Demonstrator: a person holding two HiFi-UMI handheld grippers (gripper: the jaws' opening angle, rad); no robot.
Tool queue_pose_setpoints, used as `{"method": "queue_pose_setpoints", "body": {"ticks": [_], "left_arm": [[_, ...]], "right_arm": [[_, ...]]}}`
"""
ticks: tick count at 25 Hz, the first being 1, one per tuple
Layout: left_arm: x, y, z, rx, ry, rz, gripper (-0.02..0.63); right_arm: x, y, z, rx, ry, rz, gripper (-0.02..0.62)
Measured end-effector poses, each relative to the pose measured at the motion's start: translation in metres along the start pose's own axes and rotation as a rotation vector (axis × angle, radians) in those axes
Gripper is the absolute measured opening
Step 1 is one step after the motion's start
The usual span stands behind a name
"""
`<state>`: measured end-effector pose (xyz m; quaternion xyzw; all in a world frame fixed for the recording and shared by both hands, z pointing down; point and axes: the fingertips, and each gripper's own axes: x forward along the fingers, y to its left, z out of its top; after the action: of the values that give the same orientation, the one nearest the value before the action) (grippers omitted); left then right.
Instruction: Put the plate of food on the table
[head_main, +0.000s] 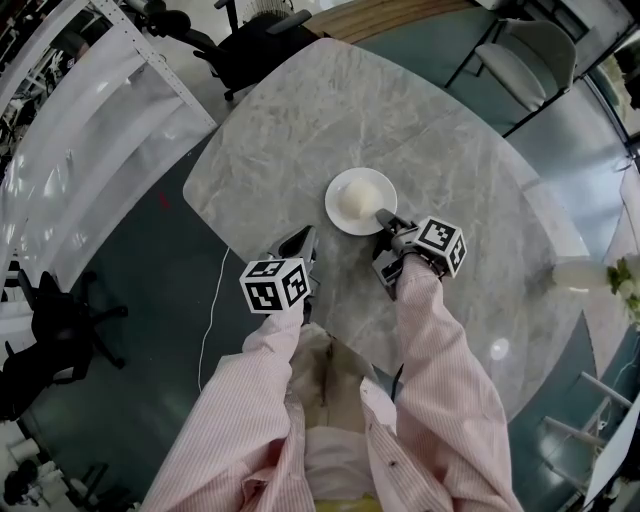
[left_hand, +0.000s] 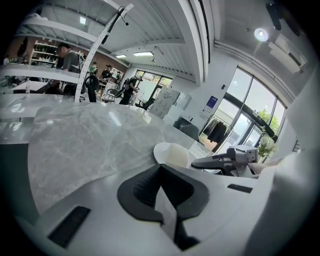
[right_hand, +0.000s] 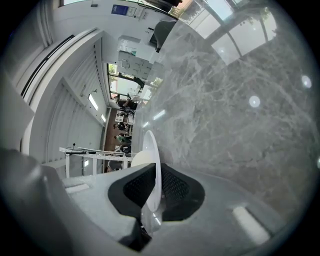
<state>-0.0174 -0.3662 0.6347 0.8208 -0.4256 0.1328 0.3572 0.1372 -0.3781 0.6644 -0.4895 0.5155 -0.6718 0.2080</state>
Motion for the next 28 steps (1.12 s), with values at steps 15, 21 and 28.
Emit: {"method": "queue_pose_setpoints", "body": {"ticks": [15, 21, 28], "left_arm": [[0.003, -0.003, 0.001, 0.002, 0.005, -0.007, -0.009], [0.002, -0.005, 0.002, 0.005, 0.003, -0.010, -0.009], [0.000, -0.008, 0.001, 0.010, 0.004, -0.022, -0.009]], "right_arm": [[-0.003, -0.002, 0.006, -0.363, -0.007, -0.216, 0.052], [-0.006, -0.004, 0.007, -0.462, -0.013, -0.279, 0.090], [-0.012, -0.005, 0.008, -0.544, -0.055, -0.347, 0.130]]}}
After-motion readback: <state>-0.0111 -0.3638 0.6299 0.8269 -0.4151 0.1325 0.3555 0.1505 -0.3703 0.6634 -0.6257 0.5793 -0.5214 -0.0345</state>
